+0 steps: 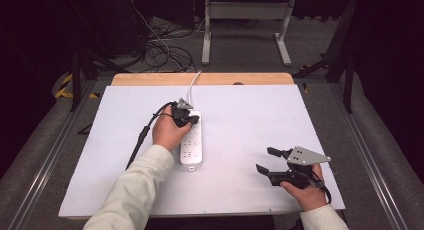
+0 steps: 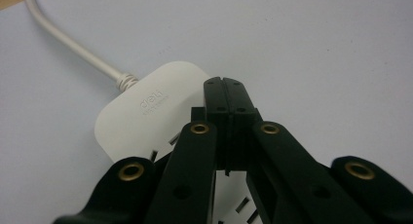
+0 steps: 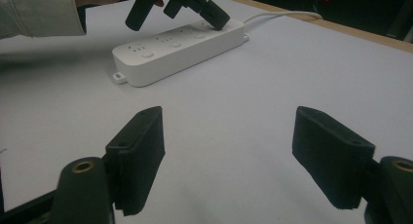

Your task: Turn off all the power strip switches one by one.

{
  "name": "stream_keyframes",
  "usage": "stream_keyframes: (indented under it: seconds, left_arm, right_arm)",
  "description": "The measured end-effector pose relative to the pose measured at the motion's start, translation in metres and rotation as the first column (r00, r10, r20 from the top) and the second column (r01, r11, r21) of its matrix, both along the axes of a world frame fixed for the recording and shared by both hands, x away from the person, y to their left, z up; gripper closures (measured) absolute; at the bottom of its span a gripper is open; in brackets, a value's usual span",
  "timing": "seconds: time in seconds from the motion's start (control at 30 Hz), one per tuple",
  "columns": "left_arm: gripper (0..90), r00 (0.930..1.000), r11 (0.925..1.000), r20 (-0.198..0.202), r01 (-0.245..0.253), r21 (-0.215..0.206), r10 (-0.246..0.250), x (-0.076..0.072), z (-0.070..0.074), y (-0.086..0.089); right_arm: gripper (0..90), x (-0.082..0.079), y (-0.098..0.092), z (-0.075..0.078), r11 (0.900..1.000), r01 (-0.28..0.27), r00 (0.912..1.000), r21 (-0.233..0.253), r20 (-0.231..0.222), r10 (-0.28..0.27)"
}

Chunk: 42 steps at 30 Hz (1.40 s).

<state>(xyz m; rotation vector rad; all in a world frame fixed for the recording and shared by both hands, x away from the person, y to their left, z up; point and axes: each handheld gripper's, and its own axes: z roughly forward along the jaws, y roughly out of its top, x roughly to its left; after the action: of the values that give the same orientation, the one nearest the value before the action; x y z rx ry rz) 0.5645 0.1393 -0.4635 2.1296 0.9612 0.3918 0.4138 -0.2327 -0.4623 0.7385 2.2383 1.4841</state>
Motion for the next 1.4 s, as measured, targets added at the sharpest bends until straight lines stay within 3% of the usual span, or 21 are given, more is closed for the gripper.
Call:
stream_keyframes:
  seconds: [0.07,0.23,0.37,0.43,0.47,0.53,0.63,0.77,0.9,1.03,1.1,1.2,1.3,1.4]
  left_arm:
    - [90.0,1.0,0.9998,0.008,0.004,0.02,-0.004,0.0,0.001,-0.001]
    - [90.0,0.9997,0.9999,-0.023,-0.004,-0.012,0.003,0.002,0.0,0.001]
    - [90.0,0.9998,1.0,-0.018,-0.001,0.008,0.001,0.002,0.001,0.0]
    - [90.0,0.9996,0.9998,-0.027,0.003,-0.018,-0.004,0.003,0.0,0.003]
    - [90.0,0.9998,0.9996,-0.02,0.001,-0.029,-0.002,0.003,-0.001,0.004]
    - [90.0,0.9996,0.9996,0.023,-0.014,0.023,0.014,0.002,0.004,0.003]
    - [90.0,0.9993,0.9989,0.038,0.003,-0.047,-0.002,-0.001,0.011,0.002]
    - [90.0,0.9971,0.9989,0.073,0.024,-0.04,-0.021,-0.006,0.02,0.001]
    - [90.0,0.9957,0.9987,0.087,0.036,-0.036,-0.033,-0.014,0.028,0.003]
    - [90.0,0.9939,0.9965,0.102,0.049,-0.068,-0.042,-0.021,0.035,0.006]
    - [90.0,0.9914,0.9965,0.119,0.06,-0.058,-0.053,-0.024,0.037,0.007]
    - [90.0,0.9915,0.9941,0.112,0.075,-0.079,-0.065,-0.029,0.039,0.006]
    - [90.0,0.9874,0.995,0.138,0.086,-0.051,-0.078,-0.034,0.043,0.006]
    - [90.0,0.987,0.9905,0.123,0.113,-0.078,-0.103,-0.041,0.045,0.008]
  right_arm:
    - [28.5,0.0,0.0,0.0,1.0,-0.001,1.0,0.001,-0.001,0.001]
    - [28.5,-0.001,0.001,0.0,1.0,-0.005,1.0,-0.005,0.002,0.005]
    - [28.4,-0.001,0.001,0.0,1.0,-0.007,1.0,-0.004,0.003,0.007]
    - [28.4,-0.001,0.001,0.0,1.0,-0.006,1.0,-0.006,0.003,0.006]
    - [28.4,-0.001,0.001,0.0,1.0,-0.006,1.0,-0.005,0.003,0.006]
    - [28.4,-0.001,0.0,0.0,1.0,-0.006,1.0,-0.002,0.004,0.006]
    - [28.4,0.0,0.0,0.0,1.0,-0.005,1.0,-0.002,0.002,0.005]
    - [28.4,0.0,0.0,-0.001,1.0,-0.005,1.0,-0.003,0.0,0.005]
    - [28.4,0.0,-0.001,0.0,1.0,-0.001,1.0,-0.001,0.0,0.001]
    - [28.4,-0.001,0.0,0.001,1.0,-0.005,1.0,-0.002,0.005,0.005]
    - [28.4,-0.002,0.0,0.001,1.0,-0.005,1.0,-0.001,0.006,0.005]
    - [28.4,-0.001,-0.001,0.0,1.0,-0.004,1.0,-0.001,0.004,0.004]
    - [28.3,-0.001,-0.001,0.0,1.0,-0.002,1.0,0.001,0.001,0.002]
    - [28.2,-0.001,-0.001,0.0,1.0,-0.002,1.0,-0.001,0.002,0.002]
